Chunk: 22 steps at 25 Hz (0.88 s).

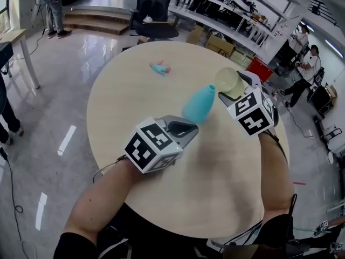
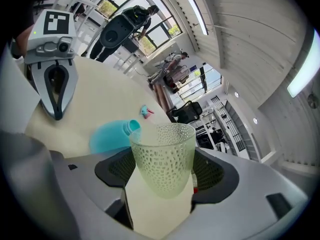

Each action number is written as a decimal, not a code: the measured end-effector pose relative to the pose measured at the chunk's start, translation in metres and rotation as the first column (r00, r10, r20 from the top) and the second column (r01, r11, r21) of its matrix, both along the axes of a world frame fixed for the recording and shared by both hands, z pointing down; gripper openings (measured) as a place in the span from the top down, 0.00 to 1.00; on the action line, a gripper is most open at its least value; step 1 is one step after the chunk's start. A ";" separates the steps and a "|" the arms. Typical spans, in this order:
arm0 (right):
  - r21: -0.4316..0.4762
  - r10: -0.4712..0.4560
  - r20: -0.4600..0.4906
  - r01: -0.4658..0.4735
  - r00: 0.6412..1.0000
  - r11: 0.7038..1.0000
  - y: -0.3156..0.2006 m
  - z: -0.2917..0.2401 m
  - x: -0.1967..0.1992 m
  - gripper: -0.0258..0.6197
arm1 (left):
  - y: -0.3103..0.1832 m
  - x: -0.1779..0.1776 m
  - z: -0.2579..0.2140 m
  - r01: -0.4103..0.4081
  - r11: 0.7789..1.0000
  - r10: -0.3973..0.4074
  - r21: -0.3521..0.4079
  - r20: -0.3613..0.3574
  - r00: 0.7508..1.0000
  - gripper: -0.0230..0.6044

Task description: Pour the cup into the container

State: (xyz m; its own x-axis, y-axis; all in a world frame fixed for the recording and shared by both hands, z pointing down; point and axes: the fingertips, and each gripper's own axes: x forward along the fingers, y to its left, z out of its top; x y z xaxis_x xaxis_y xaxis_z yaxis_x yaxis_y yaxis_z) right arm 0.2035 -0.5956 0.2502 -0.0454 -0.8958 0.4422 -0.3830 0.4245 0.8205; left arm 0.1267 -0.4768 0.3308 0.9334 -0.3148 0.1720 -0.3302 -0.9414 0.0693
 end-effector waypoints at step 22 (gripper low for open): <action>0.052 0.007 -0.191 0.003 0.982 0.999 -0.009 -0.002 -0.003 0.39 | -0.001 -0.002 0.001 0.007 1.000 -0.007 0.002 0.000 1.000 0.97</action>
State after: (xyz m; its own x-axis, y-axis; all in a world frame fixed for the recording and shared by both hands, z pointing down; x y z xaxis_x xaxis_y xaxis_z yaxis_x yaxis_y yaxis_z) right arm 0.2005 -0.6045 0.2480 0.0375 -0.9175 0.3959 -0.2177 0.3792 0.8993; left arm 0.1243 -0.4782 0.3314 0.9313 -0.3213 0.1718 -0.3365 -0.9393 0.0672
